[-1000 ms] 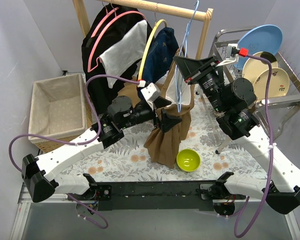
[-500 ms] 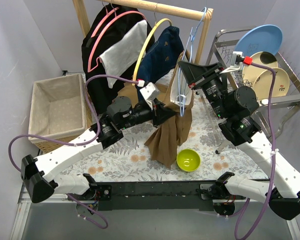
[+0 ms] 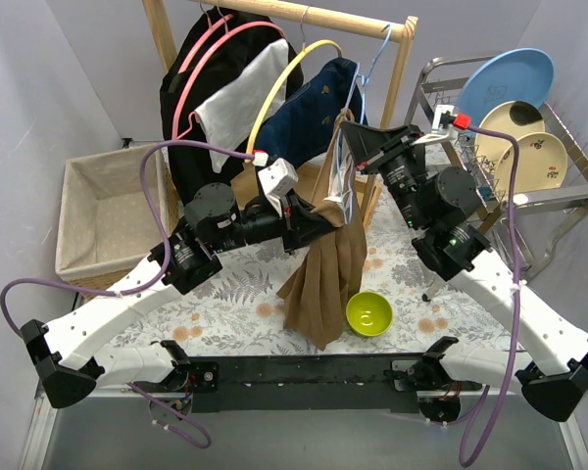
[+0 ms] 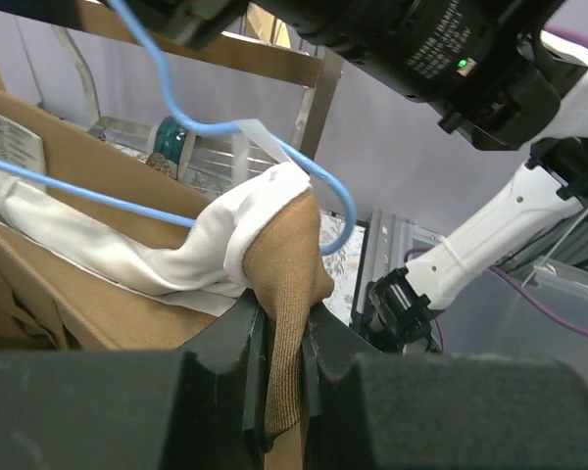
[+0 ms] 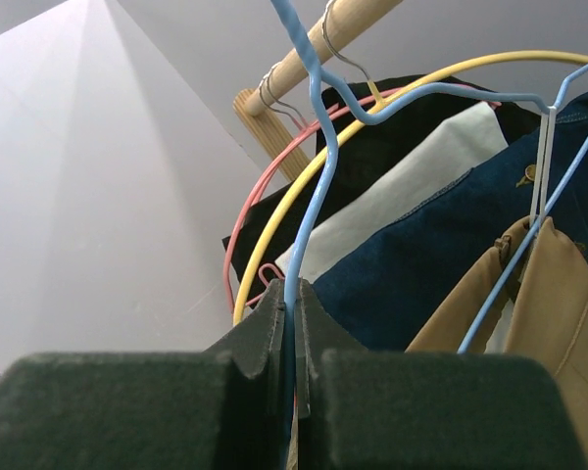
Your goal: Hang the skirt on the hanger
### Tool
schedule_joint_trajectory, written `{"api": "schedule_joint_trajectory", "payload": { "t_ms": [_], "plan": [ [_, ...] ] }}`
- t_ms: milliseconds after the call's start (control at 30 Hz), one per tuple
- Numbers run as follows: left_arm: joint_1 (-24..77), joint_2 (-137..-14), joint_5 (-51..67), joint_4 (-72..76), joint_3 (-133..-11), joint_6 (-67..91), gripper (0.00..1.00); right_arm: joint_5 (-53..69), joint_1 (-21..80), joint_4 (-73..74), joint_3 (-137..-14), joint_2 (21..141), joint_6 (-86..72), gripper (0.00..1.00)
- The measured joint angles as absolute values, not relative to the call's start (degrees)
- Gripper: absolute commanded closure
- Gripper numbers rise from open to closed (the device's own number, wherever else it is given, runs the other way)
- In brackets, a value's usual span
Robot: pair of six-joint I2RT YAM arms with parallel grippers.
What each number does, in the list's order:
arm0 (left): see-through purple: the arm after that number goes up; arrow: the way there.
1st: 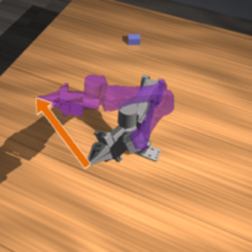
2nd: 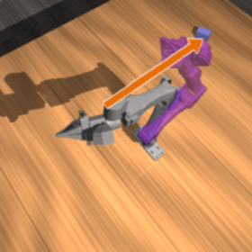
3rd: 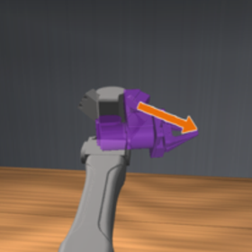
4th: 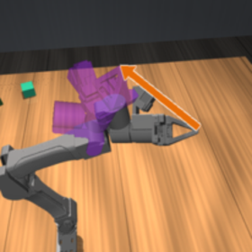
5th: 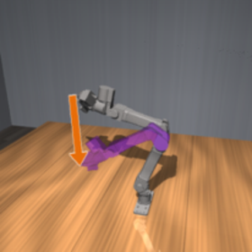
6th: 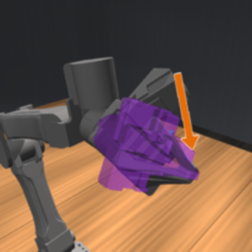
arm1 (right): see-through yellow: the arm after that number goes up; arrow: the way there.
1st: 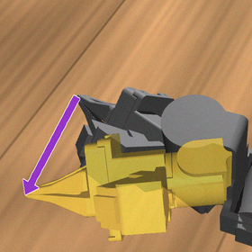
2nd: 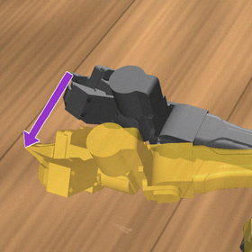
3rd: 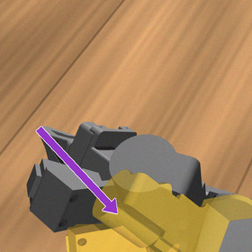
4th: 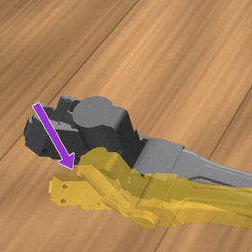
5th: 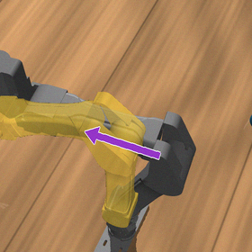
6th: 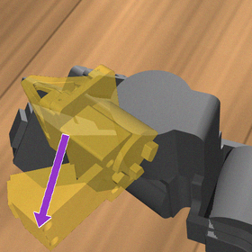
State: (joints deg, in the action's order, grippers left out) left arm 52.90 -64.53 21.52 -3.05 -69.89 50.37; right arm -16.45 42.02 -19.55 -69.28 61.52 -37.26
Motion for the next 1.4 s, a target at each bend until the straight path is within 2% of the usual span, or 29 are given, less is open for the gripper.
{"api": "schedule_joint_trajectory", "payload": {
  "t_ms": [733,1133,1233,1400],
  "plan": [
    [52.0,-61.1,30.5,-4.8,-69.3,46.4,1.00,-25.4,44.4,-19.4,-75.7,67.5,-33.6,0.99],
    [52.0,-61.5,30.8,-8.3,-71.7,44.0,1.00,-29.2,49.2,-19.8,-76.5,68.2,-30.3,0.99],
    [52.1,-60.3,28.1,-10.6,-71.4,43.7,1.00,-26.7,49.2,-17.1,-78.0,67.7,-29.1,0.99],
    [52.8,-55.3,20.4,-12.9,-69.0,43.9,1.00,-20.8,49.1,-2.9,-86.8,64.1,-28.1,0.99]
  ]
}}
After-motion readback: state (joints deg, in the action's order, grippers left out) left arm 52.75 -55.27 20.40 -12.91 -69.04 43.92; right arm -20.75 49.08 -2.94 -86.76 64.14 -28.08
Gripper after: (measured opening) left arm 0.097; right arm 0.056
